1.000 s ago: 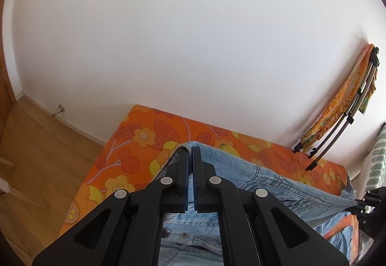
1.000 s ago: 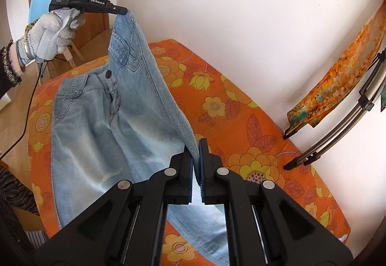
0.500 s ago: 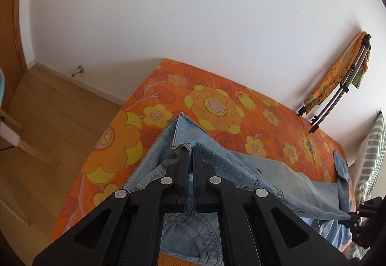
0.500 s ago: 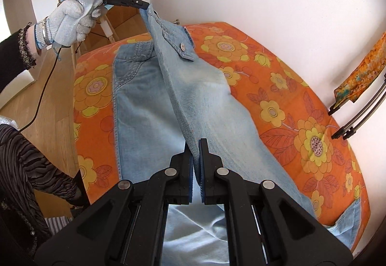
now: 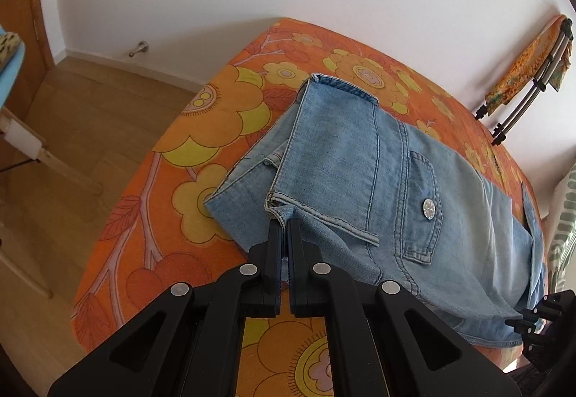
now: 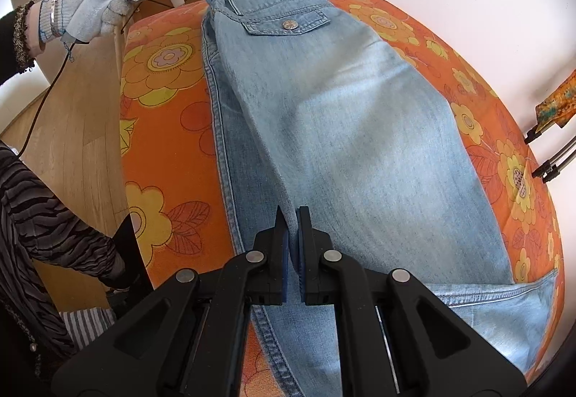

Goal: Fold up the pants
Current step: 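Lift the jeans with both tools and fold one leg over the other, then open both tools and release the folded jeans onto the bed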

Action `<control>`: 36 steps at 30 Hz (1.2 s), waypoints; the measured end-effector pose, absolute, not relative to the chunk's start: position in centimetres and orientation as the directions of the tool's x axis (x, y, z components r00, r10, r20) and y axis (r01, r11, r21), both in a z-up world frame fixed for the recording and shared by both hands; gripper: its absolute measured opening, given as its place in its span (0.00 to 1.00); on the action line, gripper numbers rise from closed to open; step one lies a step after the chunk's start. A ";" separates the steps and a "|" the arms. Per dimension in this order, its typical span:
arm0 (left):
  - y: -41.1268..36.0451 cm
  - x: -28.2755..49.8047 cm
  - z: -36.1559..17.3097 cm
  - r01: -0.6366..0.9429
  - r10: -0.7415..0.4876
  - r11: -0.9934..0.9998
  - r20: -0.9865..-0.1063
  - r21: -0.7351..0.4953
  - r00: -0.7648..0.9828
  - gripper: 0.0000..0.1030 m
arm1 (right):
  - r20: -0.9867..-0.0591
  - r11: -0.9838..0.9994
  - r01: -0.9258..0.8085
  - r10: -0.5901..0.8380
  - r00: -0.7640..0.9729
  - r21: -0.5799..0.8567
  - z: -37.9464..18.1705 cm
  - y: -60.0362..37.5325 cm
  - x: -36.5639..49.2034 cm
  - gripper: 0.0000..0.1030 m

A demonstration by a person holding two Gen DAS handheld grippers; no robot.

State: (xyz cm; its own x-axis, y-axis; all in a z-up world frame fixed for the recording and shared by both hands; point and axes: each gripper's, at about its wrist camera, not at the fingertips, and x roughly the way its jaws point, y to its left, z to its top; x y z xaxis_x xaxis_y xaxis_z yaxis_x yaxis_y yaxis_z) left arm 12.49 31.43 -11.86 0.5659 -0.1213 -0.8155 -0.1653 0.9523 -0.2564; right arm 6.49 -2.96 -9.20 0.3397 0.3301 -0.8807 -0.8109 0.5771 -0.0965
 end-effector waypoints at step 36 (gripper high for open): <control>17.4 11.0 -1.9 0.077 -0.200 0.978 -0.774 -0.192 0.600 0.16 | -0.753 0.889 -0.396 0.420 0.507 0.229 -2.7 -24.3 7.1 0.65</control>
